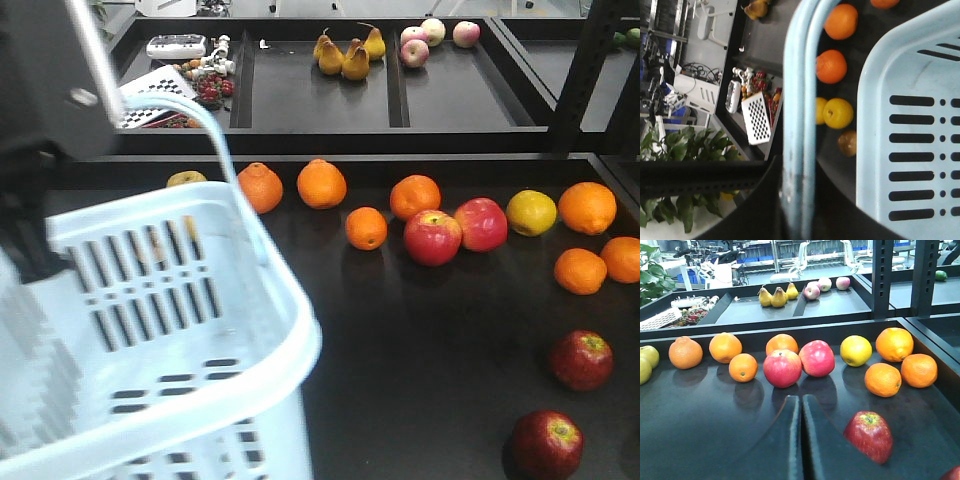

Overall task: Pick three apples into basket with both arms
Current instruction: 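Lower the light blue basket onto the table with the left gripper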

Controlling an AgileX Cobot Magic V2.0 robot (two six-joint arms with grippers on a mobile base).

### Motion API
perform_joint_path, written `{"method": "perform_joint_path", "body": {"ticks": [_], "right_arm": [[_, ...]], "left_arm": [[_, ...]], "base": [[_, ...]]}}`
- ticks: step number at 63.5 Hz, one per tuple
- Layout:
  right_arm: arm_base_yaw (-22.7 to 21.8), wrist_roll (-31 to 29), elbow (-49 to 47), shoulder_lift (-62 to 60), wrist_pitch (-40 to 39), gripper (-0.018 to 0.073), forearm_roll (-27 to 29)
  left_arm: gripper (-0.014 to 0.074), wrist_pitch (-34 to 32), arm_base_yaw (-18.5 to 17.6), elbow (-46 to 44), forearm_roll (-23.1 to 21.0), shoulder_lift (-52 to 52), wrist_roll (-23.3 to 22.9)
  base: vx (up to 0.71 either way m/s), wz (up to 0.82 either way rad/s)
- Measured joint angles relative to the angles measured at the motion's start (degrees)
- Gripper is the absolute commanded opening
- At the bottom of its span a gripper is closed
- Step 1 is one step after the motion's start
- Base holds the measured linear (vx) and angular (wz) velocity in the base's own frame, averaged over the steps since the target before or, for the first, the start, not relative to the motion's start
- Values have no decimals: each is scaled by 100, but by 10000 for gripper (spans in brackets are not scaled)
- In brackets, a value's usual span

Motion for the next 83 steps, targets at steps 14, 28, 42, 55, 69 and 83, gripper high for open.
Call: {"method": "perform_joint_path", "body": {"ticks": [14,28,42,55,69,83], "right_arm": [[0,0,0,0,0,-9,0],[0,0,0,0,0,-9,0],[0,0,0,0,0,-9,0],[0,0,0,0,0,-9,0],[0,0,0,0,0,-9,0],[0,0,0,0,0,-9,0]], "left_arm": [[-6,-1467,0,808,905,782,-913],[-6,-2157,0,929,2611,1807,-2341],[-6,-2764,0,931,4250,2644,-3987],[-6,-3101,10,931,5446,3215,-4956],[-6,-3139,251,931,5957,3683,-5734],[-6,-2982,538,918,5994,3849,-6181]], "base": [[0,0],[0,0],[0,0],[0,0],[0,0],[0,0]]}}
